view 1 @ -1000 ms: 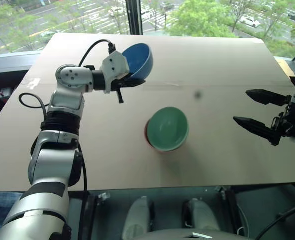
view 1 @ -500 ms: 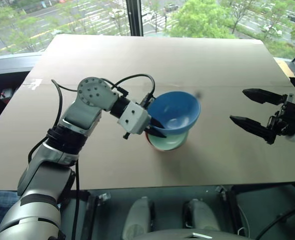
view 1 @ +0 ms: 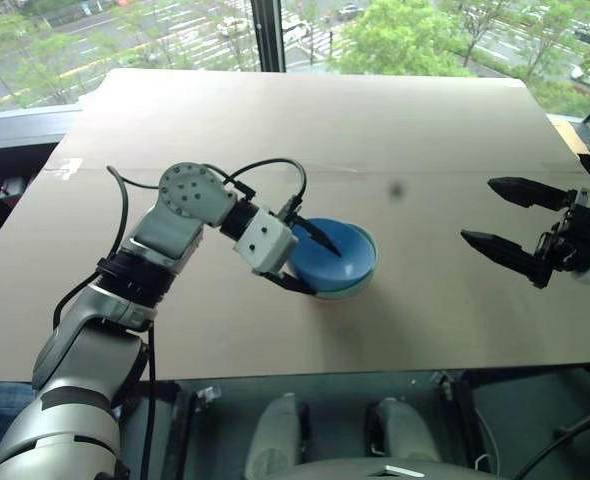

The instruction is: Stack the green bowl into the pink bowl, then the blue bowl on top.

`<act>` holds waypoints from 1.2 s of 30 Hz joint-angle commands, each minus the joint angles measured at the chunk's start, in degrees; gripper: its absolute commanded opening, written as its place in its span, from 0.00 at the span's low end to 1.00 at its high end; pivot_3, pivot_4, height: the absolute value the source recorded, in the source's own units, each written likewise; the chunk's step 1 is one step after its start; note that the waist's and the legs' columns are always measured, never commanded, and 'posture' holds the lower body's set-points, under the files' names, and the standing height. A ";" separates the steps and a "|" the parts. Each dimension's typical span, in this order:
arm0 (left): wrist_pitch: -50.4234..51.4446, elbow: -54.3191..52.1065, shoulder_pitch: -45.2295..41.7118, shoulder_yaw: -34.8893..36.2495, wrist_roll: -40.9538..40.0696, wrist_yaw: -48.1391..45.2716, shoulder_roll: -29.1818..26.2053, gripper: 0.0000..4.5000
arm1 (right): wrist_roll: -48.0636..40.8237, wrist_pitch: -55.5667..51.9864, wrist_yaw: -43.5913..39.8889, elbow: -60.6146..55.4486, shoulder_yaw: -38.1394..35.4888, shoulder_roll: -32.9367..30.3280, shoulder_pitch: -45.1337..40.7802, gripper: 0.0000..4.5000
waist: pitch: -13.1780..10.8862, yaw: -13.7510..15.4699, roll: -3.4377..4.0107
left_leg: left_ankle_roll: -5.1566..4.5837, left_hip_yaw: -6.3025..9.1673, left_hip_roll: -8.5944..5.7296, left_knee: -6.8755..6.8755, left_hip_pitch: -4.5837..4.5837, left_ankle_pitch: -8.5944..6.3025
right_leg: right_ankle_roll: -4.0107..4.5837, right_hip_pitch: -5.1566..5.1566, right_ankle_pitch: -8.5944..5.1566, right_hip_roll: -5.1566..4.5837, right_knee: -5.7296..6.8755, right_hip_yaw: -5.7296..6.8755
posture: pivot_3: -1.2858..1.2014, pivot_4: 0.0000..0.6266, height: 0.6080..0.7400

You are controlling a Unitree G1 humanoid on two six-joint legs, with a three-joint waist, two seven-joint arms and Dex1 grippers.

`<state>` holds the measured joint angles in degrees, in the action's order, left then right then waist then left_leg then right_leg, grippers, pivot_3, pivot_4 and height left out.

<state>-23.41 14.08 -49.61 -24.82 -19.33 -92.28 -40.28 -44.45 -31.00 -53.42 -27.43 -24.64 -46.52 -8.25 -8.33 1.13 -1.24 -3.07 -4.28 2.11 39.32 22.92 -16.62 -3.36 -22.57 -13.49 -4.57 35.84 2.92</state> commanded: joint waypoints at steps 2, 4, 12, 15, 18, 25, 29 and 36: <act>-0.01 -1.00 -1.11 2.68 -1.96 -0.22 0.25 0.99 | -0.29 1.34 -0.12 -0.54 -0.53 -0.71 -0.56 1.00 | 0.00 -0.16 0.00 | 0.00 -0.01 -0.01 -0.01 0.01 0.00 | 0.00 -0.01 0.00 0.00 -0.01 0.00 | 0.52 0.24 1.00; 1.21 -1.74 -0.49 3.16 -2.76 -0.22 -0.12 0.99 | -0.25 1.46 -0.13 -0.34 -0.30 -0.62 -0.83 1.00 | 0.00 -0.20 0.00 | 0.00 -0.01 0.00 -0.03 0.00 0.00 | 0.00 -0.01 0.00 0.01 -0.01 0.00 | 0.52 0.24 1.00; 26.24 -5.92 5.63 14.43 -9.84 12.13 -1.20 0.99 | 0.56 2.33 -0.53 0.20 -0.23 -0.44 0.83 1.00 | 0.00 -0.25 0.00 | 0.00 0.01 0.09 -0.02 -0.02 0.00 | -0.01 -0.01 0.00 0.00 0.01 -0.03 | 0.52 0.24 1.00; 33.77 -6.28 8.27 19.68 -10.83 18.94 -2.10 0.99 | 2.70 2.15 0.56 1.34 0.18 -1.03 2.18 1.00 | 0.00 -0.25 0.00 | 0.00 0.02 0.09 -0.01 -0.02 0.00 | -0.01 0.00 0.00 -0.03 0.02 -0.03 | 0.52 0.24 1.00; 39.92 -5.02 10.59 24.98 -12.90 22.06 -3.67 0.99 | 5.51 4.68 0.15 3.13 0.70 -0.25 3.70 1.00 | 0.00 -0.29 0.00 | 0.00 0.01 0.09 -0.02 -0.02 0.00 | -0.02 -0.01 0.00 -0.03 0.01 -0.02 | 0.52 0.24 1.00; 49.37 -9.88 22.32 36.49 -17.76 26.32 -7.57 0.99 | 7.92 7.48 -1.12 4.87 0.75 0.23 7.46 1.00 | 0.00 -0.38 0.01 | 0.02 -0.03 0.13 -0.09 -0.06 0.01 | -0.02 -0.02 0.00 -0.03 0.00 -0.02 | 0.52 0.24 1.00; 50.28 -14.05 30.08 41.96 -17.93 29.86 -7.93 0.99 | 7.93 7.66 -1.88 5.18 -0.15 0.03 9.80 1.00 | 0.01 -0.16 0.00 | 0.03 -0.02 0.12 -0.07 -0.06 0.01 | -0.02 0.00 -0.01 -0.05 0.02 -0.01 | 0.52 0.24 1.00; 46.76 -22.46 45.00 48.87 -16.82 34.37 -4.17 0.99 | 10.79 11.83 -3.96 7.62 -0.21 1.36 16.54 1.00 | 0.04 -0.24 0.01 | 0.04 0.00 0.10 -0.09 -0.15 0.01 | -0.01 0.07 -0.01 -0.13 0.01 0.02 | 0.52 0.24 1.00</act>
<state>25.56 -5.09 -6.84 20.82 -36.09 -58.41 -45.03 -34.63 -21.83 -56.07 -20.09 -23.33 -45.59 6.57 -8.29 0.89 -1.23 -3.02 -4.30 2.22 39.22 22.76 -16.61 -3.36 -22.50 -13.49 -4.71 35.85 2.92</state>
